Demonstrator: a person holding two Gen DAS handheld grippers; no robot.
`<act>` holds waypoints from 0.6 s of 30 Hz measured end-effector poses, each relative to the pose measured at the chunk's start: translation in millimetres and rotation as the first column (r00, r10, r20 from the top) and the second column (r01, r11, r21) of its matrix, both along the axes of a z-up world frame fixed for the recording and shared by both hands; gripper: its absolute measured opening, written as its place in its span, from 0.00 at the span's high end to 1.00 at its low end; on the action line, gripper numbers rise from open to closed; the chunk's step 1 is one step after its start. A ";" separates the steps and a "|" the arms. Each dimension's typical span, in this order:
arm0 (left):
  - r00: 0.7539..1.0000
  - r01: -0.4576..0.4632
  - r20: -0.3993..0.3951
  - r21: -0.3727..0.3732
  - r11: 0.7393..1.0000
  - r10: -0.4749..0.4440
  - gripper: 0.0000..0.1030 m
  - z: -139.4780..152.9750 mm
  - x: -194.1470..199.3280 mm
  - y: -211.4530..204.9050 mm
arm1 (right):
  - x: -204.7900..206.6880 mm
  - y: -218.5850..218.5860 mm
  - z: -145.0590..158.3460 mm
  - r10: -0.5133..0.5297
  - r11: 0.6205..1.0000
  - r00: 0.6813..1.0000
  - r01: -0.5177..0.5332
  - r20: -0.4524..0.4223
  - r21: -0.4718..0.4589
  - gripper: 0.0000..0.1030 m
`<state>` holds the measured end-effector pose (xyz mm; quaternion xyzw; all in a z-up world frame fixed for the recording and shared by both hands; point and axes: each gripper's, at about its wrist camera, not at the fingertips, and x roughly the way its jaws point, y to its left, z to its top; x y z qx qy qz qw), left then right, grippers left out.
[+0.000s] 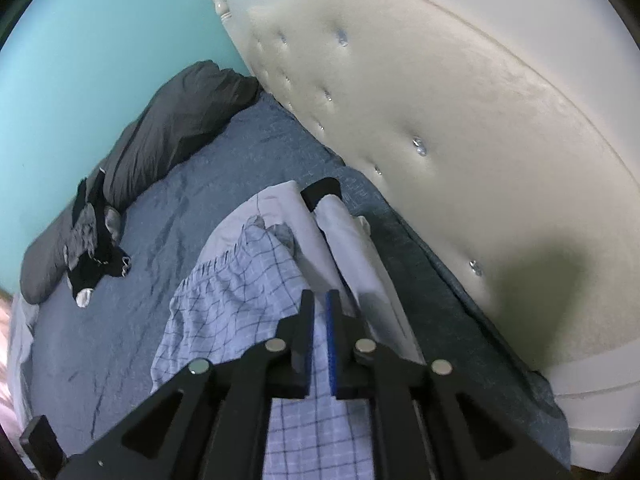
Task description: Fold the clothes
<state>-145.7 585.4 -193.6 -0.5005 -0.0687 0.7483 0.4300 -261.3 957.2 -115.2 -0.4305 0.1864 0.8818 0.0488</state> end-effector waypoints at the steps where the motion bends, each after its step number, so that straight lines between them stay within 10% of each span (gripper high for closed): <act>1: 1.000 -0.003 0.000 -0.002 1.000 0.003 0.98 -0.6 -1.0 -0.9 | -1.8 -2.4 0.0 0.007 1.000 1.000 -0.007 -0.002 -0.002 0.82; 18: 1.000 -0.022 0.013 -0.007 1.000 0.023 0.98 -10.3 -8.0 -15.5 | -13.1 -10.6 -14.0 -0.078 0.973 0.995 0.061 0.068 0.224 0.74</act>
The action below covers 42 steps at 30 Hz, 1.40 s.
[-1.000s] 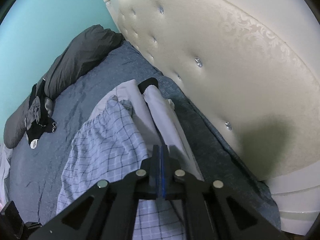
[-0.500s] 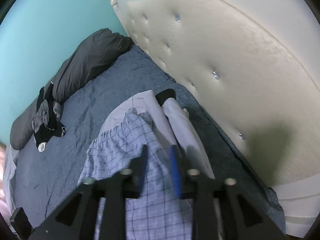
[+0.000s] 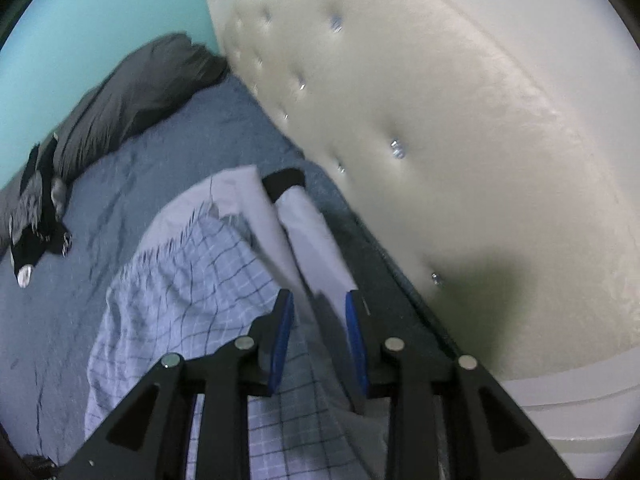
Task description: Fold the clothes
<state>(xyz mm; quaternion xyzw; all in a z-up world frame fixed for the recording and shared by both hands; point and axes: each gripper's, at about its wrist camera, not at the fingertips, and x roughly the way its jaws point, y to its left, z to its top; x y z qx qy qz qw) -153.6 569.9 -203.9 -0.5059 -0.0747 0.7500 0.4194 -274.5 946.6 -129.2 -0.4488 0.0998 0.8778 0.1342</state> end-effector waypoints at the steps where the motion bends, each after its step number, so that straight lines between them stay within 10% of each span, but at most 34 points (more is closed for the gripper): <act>1: 1.000 -0.001 -0.001 0.000 1.000 0.001 0.98 0.2 -0.1 -0.6 | 3.0 0.5 5.3 -0.001 1.000 1.000 0.001 -0.029 -0.007 0.74; 10: 1.000 0.004 -0.006 0.000 1.000 -0.004 0.98 2.4 3.4 -3.3 | -15.2 -33.8 14.1 0.167 0.986 0.985 -0.168 -0.041 -0.014 0.74; 16: 1.000 -0.005 -0.001 -0.004 1.000 0.005 0.98 -0.3 -1.0 -12.2 | -41.0 -28.8 -3.4 0.043 0.994 0.996 -0.051 0.084 0.096 0.74; 42: 0.999 -0.033 0.006 -0.001 0.999 0.033 0.98 -3.6 -7.8 -27.1 | 20.6 14.6 7.1 0.009 0.995 0.996 -0.017 -0.083 -0.093 0.74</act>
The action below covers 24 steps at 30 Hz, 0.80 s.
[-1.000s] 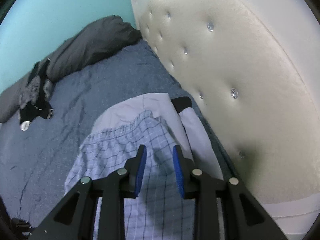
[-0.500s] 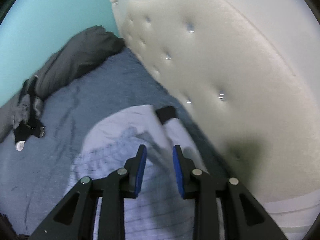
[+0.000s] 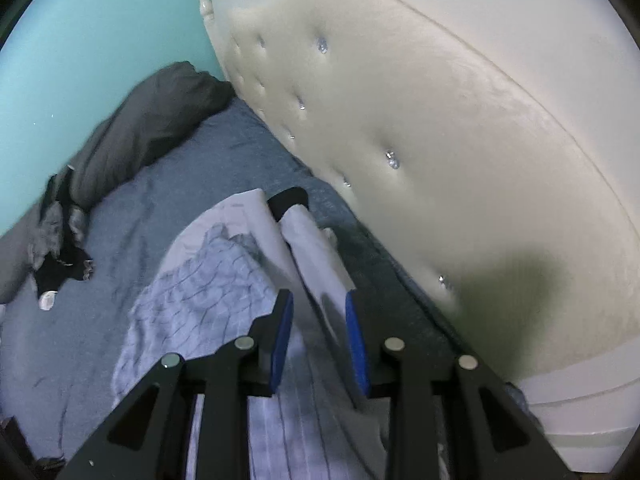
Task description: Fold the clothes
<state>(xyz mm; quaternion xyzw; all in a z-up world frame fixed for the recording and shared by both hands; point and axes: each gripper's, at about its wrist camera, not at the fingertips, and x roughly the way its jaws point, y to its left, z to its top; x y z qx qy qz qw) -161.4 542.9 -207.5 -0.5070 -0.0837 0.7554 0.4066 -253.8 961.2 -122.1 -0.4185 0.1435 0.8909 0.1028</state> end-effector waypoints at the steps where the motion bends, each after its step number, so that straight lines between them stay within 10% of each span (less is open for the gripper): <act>1: 1.000 0.001 0.000 -0.001 1.000 -0.001 0.98 0.6 1.1 0.1 | 2.2 -0.2 -0.5 0.014 1.000 1.000 -0.014 0.001 0.001 0.74; 9: 1.000 0.014 -0.010 -0.002 1.000 -0.014 0.98 8.5 12.4 2.3 | 20.6 -6.0 -15.1 0.068 0.997 0.995 -0.070 0.066 0.018 0.74; 14: 1.000 0.021 -0.014 -0.003 1.000 -0.021 0.98 10.9 15.6 3.5 | 31.6 -9.7 -15.1 0.086 0.996 0.995 -0.087 0.049 0.023 0.99; 24: 1.000 0.010 -0.010 -0.006 1.000 -0.010 0.98 9.0 15.3 -3.5 | 35.3 -3.3 -13.0 0.020 0.998 0.999 -0.022 0.033 0.058 1.00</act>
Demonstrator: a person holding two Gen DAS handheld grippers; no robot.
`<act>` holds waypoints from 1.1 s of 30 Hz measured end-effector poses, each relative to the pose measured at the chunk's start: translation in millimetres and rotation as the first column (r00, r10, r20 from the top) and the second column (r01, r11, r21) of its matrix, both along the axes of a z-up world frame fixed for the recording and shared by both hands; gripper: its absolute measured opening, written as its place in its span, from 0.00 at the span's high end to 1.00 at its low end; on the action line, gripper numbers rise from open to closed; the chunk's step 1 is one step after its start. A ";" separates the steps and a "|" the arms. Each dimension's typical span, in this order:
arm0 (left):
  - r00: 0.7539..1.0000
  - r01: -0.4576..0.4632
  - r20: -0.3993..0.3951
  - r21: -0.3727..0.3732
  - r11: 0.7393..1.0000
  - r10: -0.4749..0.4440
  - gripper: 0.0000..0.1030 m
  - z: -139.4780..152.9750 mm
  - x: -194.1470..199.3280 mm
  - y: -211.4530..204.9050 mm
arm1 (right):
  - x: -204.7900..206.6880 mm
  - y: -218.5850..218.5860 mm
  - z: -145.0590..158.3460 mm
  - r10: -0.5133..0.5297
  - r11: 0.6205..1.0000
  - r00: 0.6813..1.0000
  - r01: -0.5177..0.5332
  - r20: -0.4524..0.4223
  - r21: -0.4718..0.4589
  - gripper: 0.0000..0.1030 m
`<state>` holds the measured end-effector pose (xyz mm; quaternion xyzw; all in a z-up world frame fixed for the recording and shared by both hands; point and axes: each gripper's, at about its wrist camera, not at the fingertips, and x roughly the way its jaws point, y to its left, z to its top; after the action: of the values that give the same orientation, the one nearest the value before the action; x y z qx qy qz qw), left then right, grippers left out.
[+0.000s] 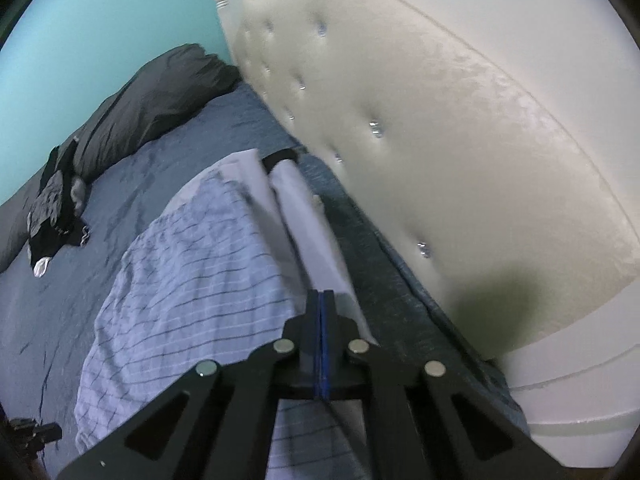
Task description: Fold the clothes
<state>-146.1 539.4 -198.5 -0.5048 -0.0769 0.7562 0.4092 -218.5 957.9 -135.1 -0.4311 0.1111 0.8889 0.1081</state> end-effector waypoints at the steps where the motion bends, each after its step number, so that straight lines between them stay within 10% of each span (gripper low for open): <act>1: 1.000 0.000 0.001 0.001 1.000 0.000 0.98 0.2 -0.1 -0.7 | 1.1 1.3 -0.5 -0.004 1.000 1.000 0.004 -0.003 -0.010 1.00; 24: 0.999 0.010 -0.041 0.026 1.000 -0.009 0.95 37.2 24.1 -20.4 | 67.9 -9.9 29.4 -0.099 0.993 0.989 0.090 -0.113 -0.083 1.00; 33: 0.997 0.004 -0.073 0.017 1.000 -0.003 0.79 54.9 32.0 -31.5 | 93.5 -32.5 43.0 -0.110 0.991 0.984 0.097 -0.144 -0.091 0.99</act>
<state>-114.1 508.0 -143.6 -0.4734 -0.0677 0.7728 0.4173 -125.0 925.4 -92.2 -0.3616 0.1783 0.9062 0.1274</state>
